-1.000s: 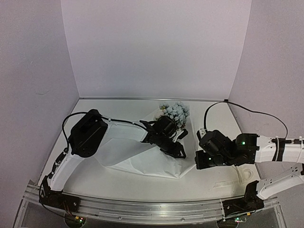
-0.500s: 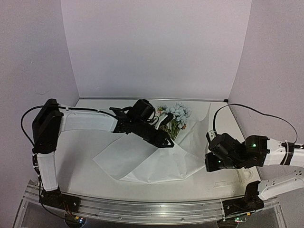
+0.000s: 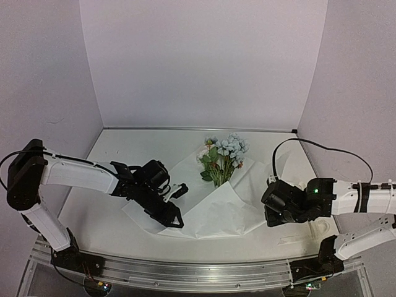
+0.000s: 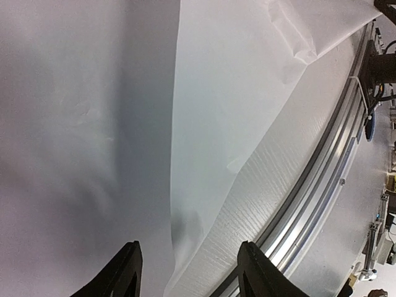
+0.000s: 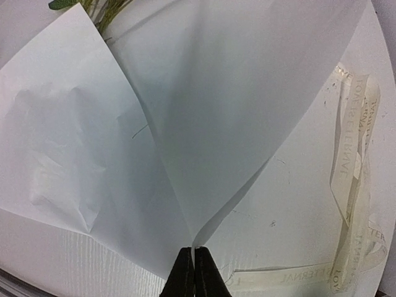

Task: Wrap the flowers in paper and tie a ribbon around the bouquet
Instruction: Fold the one-fourth-folded wrapping paper at the center of the board.

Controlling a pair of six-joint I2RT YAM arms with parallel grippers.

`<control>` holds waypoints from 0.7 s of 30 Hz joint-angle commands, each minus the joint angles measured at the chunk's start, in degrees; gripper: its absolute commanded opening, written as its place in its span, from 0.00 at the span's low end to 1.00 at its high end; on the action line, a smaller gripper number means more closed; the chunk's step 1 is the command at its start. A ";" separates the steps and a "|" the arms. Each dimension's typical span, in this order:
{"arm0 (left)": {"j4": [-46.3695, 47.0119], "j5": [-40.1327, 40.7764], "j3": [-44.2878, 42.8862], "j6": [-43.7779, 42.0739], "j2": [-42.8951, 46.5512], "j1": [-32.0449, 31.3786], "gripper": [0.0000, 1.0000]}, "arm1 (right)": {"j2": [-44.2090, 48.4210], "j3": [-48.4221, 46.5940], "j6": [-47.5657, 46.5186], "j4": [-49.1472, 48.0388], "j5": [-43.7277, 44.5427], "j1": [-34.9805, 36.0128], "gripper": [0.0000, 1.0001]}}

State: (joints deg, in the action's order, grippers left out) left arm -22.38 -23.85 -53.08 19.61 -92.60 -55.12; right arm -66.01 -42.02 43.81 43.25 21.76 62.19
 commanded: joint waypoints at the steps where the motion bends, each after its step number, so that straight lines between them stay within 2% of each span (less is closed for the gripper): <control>1: 0.27 2.73 -1.83 -0.88 -1.75 0.96 0.55 | -0.59 -2.45 0.70 0.96 1.57 0.37 0.00; 5: 2.42 -0.38 -2.96 -1.08 -4.07 1.72 0.49 | -0.17 -2.20 0.61 0.96 2.15 0.35 0.00; 7: 2.74 -1.29 -4.06 -1.10 -5.41 1.77 0.40 | 0.15 -2.07 0.46 0.96 2.39 0.32 0.00; 10: 3.82 -1.89 -5.40 -0.65 -6.98 1.84 0.16 | 0.35 -2.30 -0.21 0.99 2.32 0.34 0.00; 12: 4.80 -1.86 -5.94 -0.15 -7.40 2.00 0.06 | 0.14 -2.71 -0.88 0.97 1.88 0.33 0.00; 14: 5.52 -1.32 -6.30 0.18 -7.49 2.25 0.01 | -0.53 -3.69 -2.07 1.05 1.07 0.38 0.00; 21: 7.52 0.11 -4.77 2.26 -8.31 4.97 0.00 | -3.60 -7.53 -5.20 0.40 -1.06 0.66 0.00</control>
State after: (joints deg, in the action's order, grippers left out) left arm -17.52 -24.86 -57.30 20.34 -100.28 -51.92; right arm -68.26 -46.08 41.22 44.09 21.07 62.21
